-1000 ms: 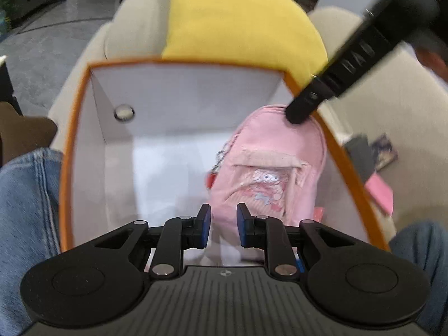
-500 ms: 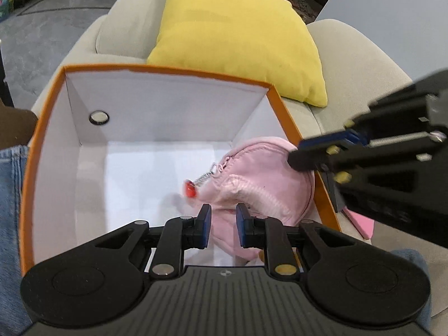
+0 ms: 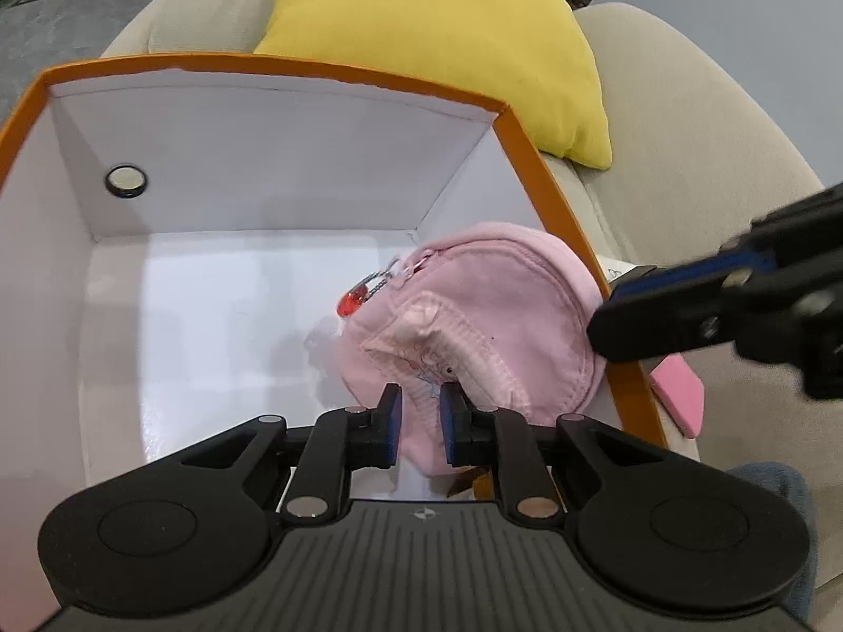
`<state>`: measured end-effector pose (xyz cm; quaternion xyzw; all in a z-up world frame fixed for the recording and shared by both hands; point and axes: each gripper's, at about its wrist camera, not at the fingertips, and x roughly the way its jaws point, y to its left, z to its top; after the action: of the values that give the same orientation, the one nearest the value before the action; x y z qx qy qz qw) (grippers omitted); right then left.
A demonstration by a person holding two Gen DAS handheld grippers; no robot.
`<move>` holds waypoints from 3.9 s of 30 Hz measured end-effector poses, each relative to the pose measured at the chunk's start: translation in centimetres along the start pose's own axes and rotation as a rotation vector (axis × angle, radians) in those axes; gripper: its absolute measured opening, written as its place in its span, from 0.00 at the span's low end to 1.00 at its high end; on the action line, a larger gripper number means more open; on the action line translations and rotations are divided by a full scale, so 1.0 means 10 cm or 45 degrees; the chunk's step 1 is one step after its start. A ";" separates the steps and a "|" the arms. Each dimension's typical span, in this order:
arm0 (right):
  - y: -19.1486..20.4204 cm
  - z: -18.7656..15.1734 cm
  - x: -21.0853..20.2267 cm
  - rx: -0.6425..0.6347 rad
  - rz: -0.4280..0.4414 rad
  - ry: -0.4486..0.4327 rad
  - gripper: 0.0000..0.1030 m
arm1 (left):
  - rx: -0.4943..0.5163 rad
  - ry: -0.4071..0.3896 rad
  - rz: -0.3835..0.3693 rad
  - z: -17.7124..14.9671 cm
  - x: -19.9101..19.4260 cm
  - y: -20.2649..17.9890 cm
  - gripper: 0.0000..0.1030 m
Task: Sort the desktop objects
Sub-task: 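Adjust the pink pouch inside the box with the right gripper, then withdraw, then reach the left gripper to the pink card holder and grasp it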
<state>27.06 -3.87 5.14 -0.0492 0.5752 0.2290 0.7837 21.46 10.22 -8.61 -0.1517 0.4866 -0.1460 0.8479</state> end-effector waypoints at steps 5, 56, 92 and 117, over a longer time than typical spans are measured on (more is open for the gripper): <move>-0.11 0.08 0.04 0.002 -0.002 -0.061 0.41 | -0.033 -0.002 0.034 0.01 0.03 0.03 0.16; -0.86 -0.67 -0.67 0.296 0.046 -0.325 0.44 | 0.151 -0.122 0.234 0.03 -0.53 -0.28 0.13; -2.24 -1.92 0.18 0.545 -0.243 -0.155 0.21 | 0.290 0.244 -0.015 0.17 1.40 -1.98 0.56; -2.28 -2.07 0.12 0.528 -0.124 -0.202 0.02 | 0.198 0.241 -0.198 0.32 1.11 -1.93 0.40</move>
<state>18.61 -30.86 -7.11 0.1034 0.5435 0.0710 0.8300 27.68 -11.43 -8.00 -0.1083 0.5384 -0.2622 0.7935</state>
